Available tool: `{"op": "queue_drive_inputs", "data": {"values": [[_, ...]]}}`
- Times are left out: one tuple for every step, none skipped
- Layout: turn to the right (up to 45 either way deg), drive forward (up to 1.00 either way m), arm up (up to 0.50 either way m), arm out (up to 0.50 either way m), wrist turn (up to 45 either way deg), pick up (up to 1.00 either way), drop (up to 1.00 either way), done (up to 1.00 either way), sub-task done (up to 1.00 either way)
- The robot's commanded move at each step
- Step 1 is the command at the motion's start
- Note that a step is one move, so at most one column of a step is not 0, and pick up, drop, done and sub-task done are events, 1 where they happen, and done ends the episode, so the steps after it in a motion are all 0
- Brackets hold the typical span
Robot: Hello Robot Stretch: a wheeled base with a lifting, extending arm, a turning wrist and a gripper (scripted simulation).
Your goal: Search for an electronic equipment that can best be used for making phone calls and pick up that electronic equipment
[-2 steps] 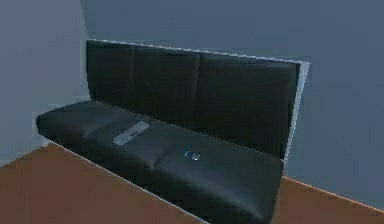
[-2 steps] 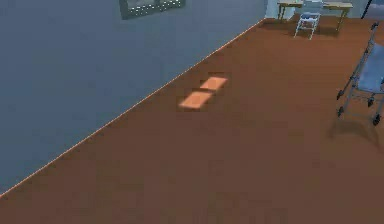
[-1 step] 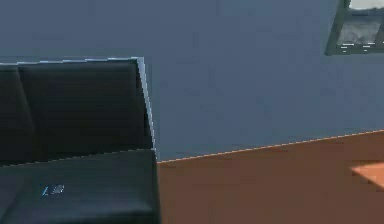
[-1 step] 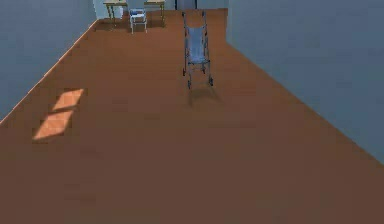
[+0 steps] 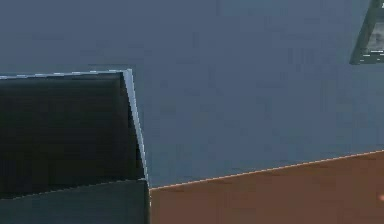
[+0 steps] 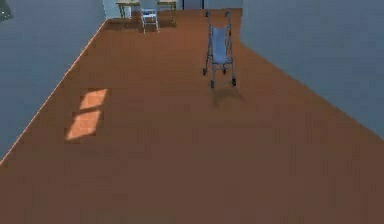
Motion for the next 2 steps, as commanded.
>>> {"op": "queue_drive_inputs", "data": {"values": [[-45.0,0.0,0.0,0.0,0.0,0.0,0.0,0.0,0.0],[-45.0,0.0,0.0,0.0,0.0,0.0,0.0,0.0,0.0]]}}
